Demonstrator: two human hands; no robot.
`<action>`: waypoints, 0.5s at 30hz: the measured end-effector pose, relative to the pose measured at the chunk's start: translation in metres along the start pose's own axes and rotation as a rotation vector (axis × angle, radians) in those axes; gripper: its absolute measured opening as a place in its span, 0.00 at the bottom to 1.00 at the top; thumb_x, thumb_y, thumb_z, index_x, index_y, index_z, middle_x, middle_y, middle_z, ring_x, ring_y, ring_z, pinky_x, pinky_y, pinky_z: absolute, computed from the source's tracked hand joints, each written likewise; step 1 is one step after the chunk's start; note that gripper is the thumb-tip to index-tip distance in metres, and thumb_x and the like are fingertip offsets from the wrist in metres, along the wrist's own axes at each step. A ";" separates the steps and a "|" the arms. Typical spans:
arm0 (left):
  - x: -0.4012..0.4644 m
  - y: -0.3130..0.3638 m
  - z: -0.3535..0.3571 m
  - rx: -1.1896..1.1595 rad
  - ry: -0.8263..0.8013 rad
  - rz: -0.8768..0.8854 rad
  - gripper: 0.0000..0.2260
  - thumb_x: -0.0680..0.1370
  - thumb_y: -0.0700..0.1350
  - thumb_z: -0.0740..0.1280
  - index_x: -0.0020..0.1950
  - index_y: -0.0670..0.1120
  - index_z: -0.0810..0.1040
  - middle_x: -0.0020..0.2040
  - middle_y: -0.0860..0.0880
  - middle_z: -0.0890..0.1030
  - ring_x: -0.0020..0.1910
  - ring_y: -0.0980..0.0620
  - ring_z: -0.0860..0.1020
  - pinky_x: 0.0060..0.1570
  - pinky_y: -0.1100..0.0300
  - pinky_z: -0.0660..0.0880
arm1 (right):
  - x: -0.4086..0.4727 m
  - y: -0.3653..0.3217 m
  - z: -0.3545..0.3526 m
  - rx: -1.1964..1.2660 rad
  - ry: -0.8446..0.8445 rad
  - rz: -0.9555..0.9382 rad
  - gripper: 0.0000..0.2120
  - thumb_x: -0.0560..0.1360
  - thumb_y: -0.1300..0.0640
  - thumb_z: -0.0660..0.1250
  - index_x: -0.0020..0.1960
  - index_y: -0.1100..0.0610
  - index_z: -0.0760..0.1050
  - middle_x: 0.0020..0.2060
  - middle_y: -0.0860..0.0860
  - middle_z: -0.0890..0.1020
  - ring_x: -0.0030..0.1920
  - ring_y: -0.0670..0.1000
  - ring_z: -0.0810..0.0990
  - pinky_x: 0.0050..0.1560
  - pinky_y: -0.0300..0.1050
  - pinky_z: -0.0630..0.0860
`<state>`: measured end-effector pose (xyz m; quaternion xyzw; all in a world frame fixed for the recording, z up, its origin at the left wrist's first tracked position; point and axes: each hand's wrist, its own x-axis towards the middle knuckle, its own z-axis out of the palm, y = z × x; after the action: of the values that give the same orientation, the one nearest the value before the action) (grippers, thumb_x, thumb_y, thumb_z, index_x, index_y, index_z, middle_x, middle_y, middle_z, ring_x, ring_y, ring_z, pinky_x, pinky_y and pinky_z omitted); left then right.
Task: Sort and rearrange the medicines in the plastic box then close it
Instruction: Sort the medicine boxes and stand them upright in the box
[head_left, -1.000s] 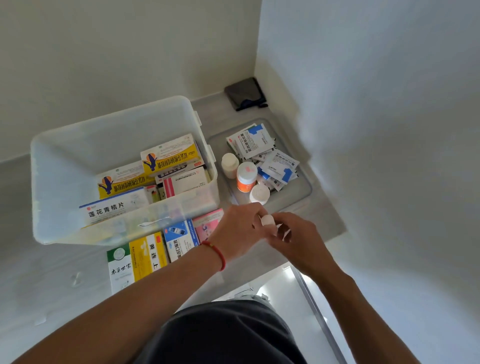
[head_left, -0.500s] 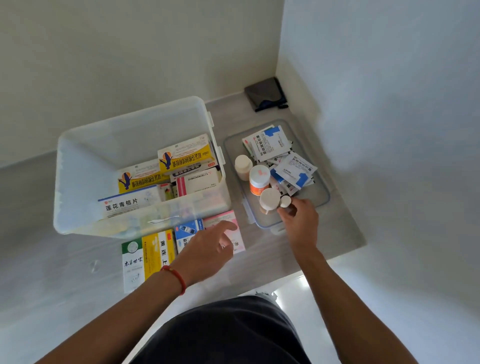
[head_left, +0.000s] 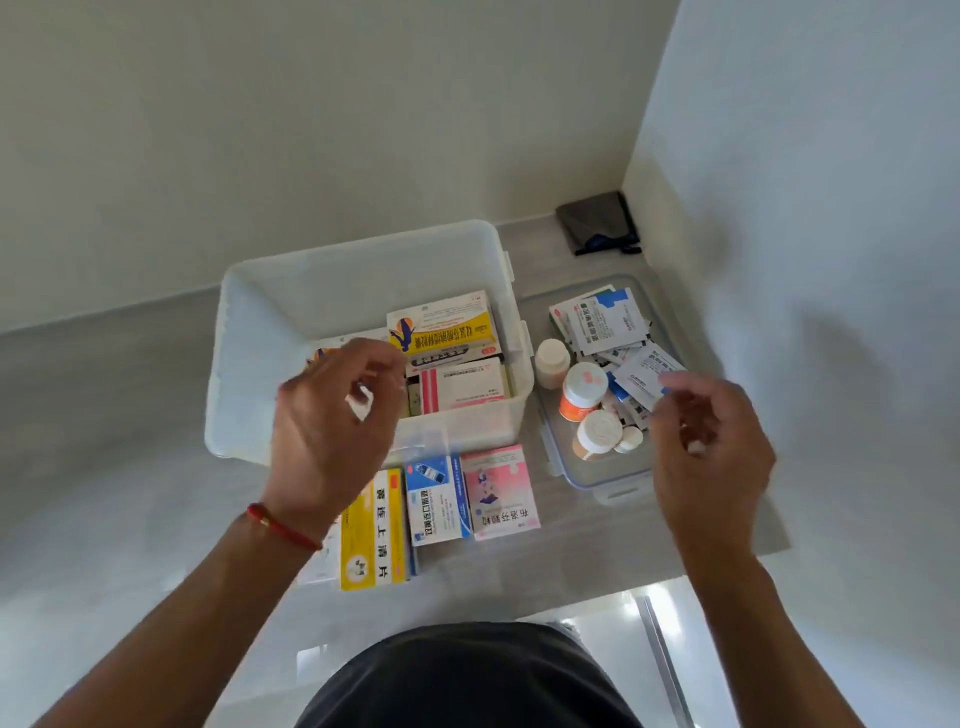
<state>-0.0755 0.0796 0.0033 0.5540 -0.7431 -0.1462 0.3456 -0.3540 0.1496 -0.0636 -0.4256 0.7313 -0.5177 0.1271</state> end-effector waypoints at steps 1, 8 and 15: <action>0.010 -0.014 -0.005 0.071 0.018 -0.046 0.07 0.77 0.35 0.67 0.48 0.44 0.83 0.43 0.51 0.85 0.39 0.53 0.80 0.44 0.61 0.80 | 0.008 -0.025 0.005 0.059 -0.024 -0.124 0.07 0.76 0.56 0.68 0.53 0.52 0.81 0.47 0.47 0.84 0.42 0.45 0.82 0.41 0.33 0.75; 0.011 -0.087 -0.010 0.281 -0.065 -0.381 0.09 0.75 0.44 0.65 0.52 0.50 0.83 0.44 0.51 0.86 0.48 0.46 0.81 0.46 0.52 0.79 | 0.054 -0.122 0.125 -0.306 -0.795 -0.541 0.11 0.79 0.57 0.69 0.61 0.56 0.81 0.54 0.50 0.84 0.50 0.47 0.82 0.52 0.45 0.81; 0.011 -0.093 -0.004 0.276 0.038 -0.422 0.14 0.72 0.47 0.58 0.50 0.51 0.81 0.37 0.54 0.77 0.39 0.49 0.76 0.36 0.58 0.72 | 0.067 -0.110 0.238 -1.036 -1.132 -0.593 0.15 0.81 0.59 0.66 0.66 0.63 0.73 0.57 0.57 0.77 0.57 0.59 0.79 0.52 0.48 0.72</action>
<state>-0.0073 0.0378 -0.0456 0.7414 -0.6175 -0.1017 0.2422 -0.1915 -0.0665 -0.0546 -0.8025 0.5599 0.1661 0.1219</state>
